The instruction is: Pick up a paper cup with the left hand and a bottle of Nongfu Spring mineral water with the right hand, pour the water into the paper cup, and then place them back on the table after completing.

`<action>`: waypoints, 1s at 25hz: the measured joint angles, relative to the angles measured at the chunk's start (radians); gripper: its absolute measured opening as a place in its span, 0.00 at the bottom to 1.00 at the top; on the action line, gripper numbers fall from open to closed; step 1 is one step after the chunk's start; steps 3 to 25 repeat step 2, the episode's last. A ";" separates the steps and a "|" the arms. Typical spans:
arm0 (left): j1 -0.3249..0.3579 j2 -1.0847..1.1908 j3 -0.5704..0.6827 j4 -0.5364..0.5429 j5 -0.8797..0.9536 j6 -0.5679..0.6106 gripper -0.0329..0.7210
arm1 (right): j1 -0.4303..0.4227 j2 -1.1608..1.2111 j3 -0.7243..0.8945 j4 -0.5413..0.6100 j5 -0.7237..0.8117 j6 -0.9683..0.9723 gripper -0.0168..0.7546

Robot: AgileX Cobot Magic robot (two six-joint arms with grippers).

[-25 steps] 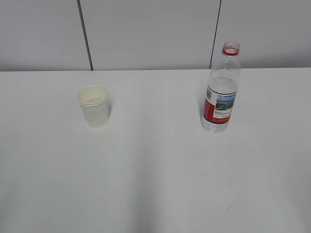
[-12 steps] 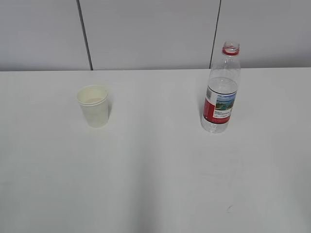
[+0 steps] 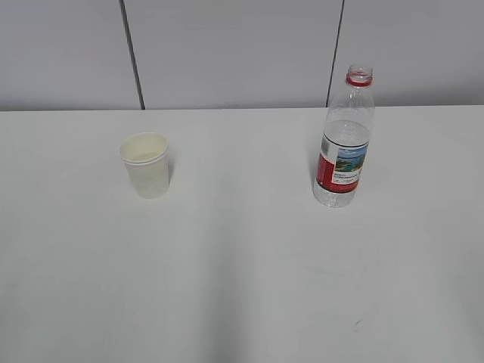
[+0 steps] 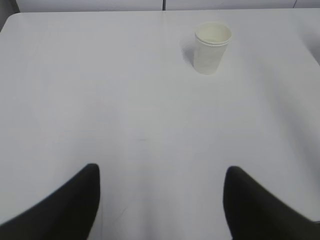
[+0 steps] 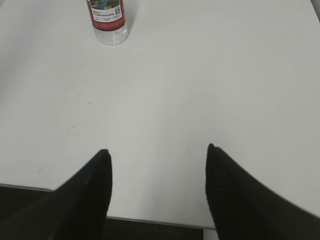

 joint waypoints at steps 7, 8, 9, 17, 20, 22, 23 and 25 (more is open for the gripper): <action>0.000 0.000 0.000 0.000 -0.001 0.000 0.68 | 0.000 0.000 0.000 0.000 0.000 0.000 0.60; 0.000 0.000 0.000 0.000 -0.001 0.000 0.68 | 0.000 0.000 0.000 0.000 0.000 0.000 0.60; 0.000 0.000 0.000 0.000 -0.001 0.000 0.68 | 0.000 0.000 0.000 0.000 0.000 0.000 0.60; 0.000 0.000 0.000 0.000 -0.001 0.000 0.68 | 0.000 0.000 0.000 0.000 0.000 0.000 0.60; 0.000 0.000 0.000 0.000 -0.001 0.000 0.68 | 0.000 0.000 0.000 0.000 0.000 0.000 0.60; 0.000 0.000 0.000 0.000 -0.001 0.000 0.68 | 0.000 0.000 0.000 0.000 0.000 0.000 0.60; 0.000 0.000 0.000 0.000 -0.001 0.000 0.68 | 0.000 0.000 0.000 0.000 0.000 0.000 0.60; 0.000 0.000 0.000 0.000 -0.001 0.000 0.68 | 0.000 0.000 0.000 0.000 0.000 0.000 0.60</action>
